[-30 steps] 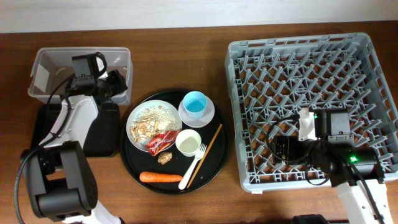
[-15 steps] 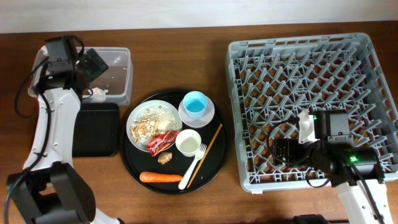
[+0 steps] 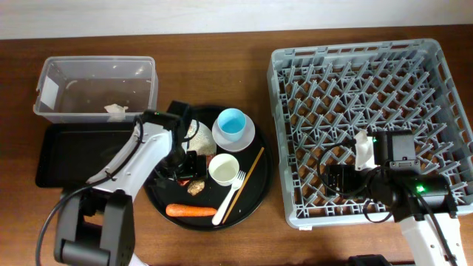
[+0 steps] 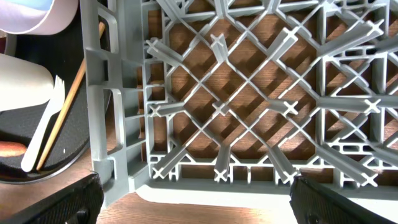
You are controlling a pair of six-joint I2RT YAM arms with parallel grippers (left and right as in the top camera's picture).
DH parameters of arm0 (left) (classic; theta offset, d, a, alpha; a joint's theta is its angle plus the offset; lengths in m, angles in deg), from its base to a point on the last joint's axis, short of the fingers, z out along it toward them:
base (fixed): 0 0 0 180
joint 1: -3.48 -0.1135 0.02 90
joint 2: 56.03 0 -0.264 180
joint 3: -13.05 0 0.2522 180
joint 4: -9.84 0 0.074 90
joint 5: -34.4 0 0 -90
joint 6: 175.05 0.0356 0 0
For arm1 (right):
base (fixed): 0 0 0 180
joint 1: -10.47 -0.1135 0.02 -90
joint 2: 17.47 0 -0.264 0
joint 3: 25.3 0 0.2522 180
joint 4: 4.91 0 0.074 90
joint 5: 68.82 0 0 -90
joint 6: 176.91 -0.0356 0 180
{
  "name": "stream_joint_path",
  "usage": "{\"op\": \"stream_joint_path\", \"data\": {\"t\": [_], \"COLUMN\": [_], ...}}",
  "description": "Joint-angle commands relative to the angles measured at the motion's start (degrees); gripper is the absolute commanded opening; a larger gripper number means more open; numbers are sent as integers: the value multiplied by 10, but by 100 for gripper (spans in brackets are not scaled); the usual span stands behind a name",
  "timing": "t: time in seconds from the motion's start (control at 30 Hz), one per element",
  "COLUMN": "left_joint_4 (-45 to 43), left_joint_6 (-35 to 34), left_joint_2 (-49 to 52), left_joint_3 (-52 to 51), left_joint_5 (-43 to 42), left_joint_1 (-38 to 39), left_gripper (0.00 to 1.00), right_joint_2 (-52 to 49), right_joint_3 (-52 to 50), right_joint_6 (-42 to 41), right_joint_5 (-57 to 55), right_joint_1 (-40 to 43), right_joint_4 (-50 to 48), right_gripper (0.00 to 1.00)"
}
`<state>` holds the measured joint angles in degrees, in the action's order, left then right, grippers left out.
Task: Sort waste into correct bins and load items into the dishwasher rack
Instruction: 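Grasp the red snack wrapper with the left gripper and drop it in the bin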
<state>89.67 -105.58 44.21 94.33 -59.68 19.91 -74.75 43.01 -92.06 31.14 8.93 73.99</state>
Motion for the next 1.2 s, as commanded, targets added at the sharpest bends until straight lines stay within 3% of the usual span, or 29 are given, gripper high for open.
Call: {"op": "stream_joint_path", "data": {"t": [0.0, 0.1, 0.13, 0.17, 0.2, 0.27, 0.33, 0.4, 0.43, 0.47, 0.5, 0.57, 0.9, 0.97, 1.17], "left_joint_4": [-61, -116, -130, -140, -146, -151, -151, -151, -150, -148, -149, -152, -199, -210, -173], "left_joint_6": [7, 7, 7, 7, 7, 7, 7, 7, 7, 7, 6, -63, -83, -83, -80], "left_joint_2": [2, 2, 2, 2, 2, 2, 2, 2, 2, 2, 2, 2, 48, 47, 42], "left_joint_3": [-39, -56, -56, -56, -56, -56, -56, -56, -56, -56, -56, -57, -57, -57, -21], "left_joint_5": [9, 8, 8, 8, 8, 9, 9, 9, 9, 26, 49, 69, 69, 69, 72], "left_joint_1": [-1, 0, 0, 0, 0, -1, -1, -1, -1, -1, -1, -1, -1, -1, -1], "left_gripper": [95, 89, 79, 75, 63, 52, 35, 28, 28, 34, 48, 51, 49, 39, 28], "right_joint_2": [2, 2, 2, 2, 2, 2, 2, 2, 2, 2, 2, 2, 2, 2, 2], "right_joint_3": [9, 9, 9, 9, 9, 9, 9, 9, 9, 9, 9, 9, 9, 9, 9], "right_joint_6": [2, 2, 2, 2, 2, 2, 2, 2, 2, 2, 2, 2, 2, 2, 2], "right_joint_5": [-8, -8, -8, -8, -8, -8, -8, -8, -8, -8, -8, -8, -8, -8, -12], "right_joint_1": [-3, -3, -3, -3, -3, -3, -3, -3, -3, -3, -3, -3, -3, -3, -3], "right_joint_4": [0, 0, 0, 0, 0, 0, 0, 0, 0, 1, 0, 0, 1, 1, 1], "right_gripper": [99, 99, 99, 99, 99, 99, 99, 99, 99, 99, 99, 99, 99, 99, 99]}}
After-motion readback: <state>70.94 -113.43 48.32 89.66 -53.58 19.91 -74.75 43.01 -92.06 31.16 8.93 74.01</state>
